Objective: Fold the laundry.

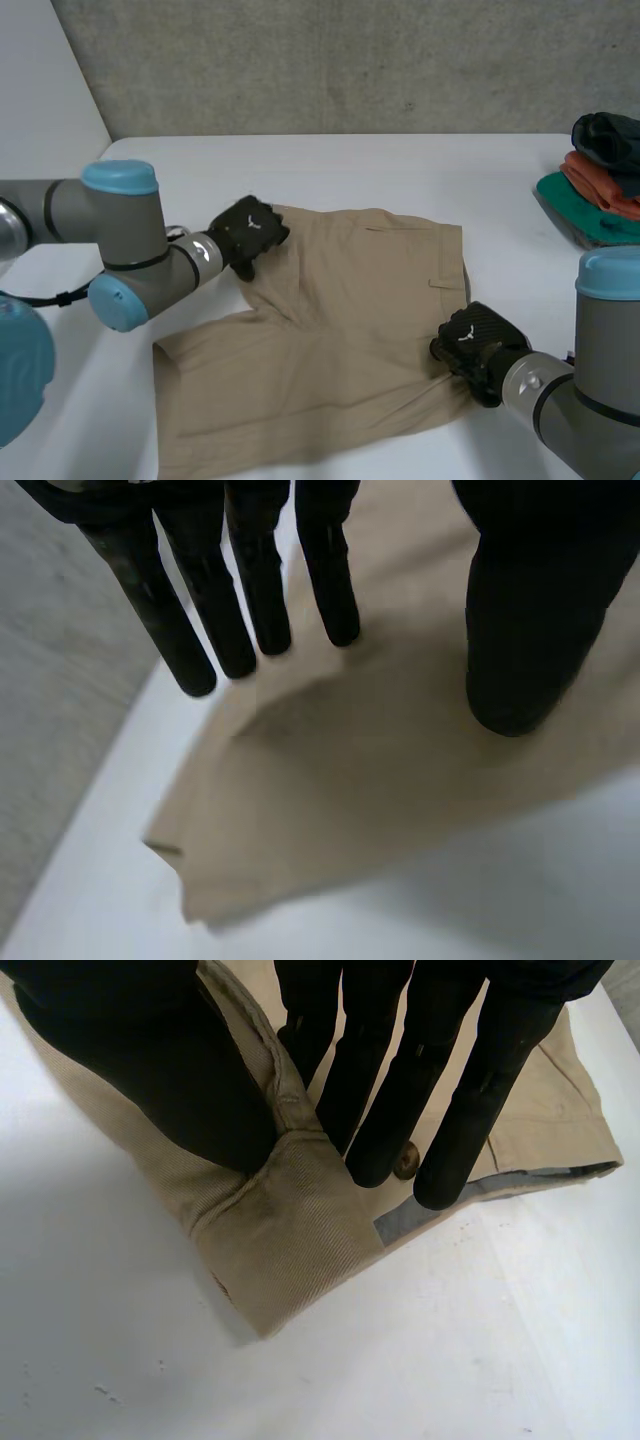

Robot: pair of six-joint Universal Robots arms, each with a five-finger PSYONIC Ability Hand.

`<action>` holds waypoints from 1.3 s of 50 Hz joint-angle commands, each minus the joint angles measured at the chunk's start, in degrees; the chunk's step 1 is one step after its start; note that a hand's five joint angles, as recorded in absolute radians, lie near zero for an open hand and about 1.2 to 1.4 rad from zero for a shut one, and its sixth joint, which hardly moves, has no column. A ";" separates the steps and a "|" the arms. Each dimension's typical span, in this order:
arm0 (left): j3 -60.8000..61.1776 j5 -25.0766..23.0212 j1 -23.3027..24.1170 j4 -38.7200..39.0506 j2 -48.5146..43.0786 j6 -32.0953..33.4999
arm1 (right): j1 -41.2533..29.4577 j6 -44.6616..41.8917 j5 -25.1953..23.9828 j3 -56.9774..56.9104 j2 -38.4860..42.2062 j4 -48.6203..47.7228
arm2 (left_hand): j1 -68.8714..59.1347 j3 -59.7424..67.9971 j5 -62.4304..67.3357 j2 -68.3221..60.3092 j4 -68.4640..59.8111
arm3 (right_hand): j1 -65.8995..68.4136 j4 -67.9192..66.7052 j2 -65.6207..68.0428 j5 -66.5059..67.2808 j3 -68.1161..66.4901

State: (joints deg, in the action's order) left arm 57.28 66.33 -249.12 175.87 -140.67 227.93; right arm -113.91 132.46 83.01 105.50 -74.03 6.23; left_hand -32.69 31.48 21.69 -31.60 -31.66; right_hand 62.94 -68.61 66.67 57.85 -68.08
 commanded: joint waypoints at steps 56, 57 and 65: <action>4.16 12.86 -2.51 0.88 1.01 -7.50 | 0.09 0.61 0.14 0.32 0.64 -3.16 | 2.46 -1.25 -1.47 1.37 1.43 | 17.06 -11.39 13.33 12.15 -11.92; 4.33 12.86 -2.78 0.27 1.01 -7.41 | 0.09 0.61 0.14 0.23 0.64 -3.16 | 2.29 -1.08 -1.30 1.20 1.26 | 17.06 -11.39 13.33 12.15 -11.92; 6.18 12.68 -4.54 -3.61 1.27 -6.01 | 0.09 0.52 0.14 0.32 0.64 -3.16 | -30.11 31.32 31.11 -31.20 -31.14 | 17.06 -11.39 13.33 12.15 -11.92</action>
State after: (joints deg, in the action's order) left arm 62.22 79.01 -252.66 174.13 -139.62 221.13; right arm -113.83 133.01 83.14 105.75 -73.37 3.07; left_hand -37.03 37.31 26.00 -37.28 -37.03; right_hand 62.94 -68.60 66.67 58.01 -68.08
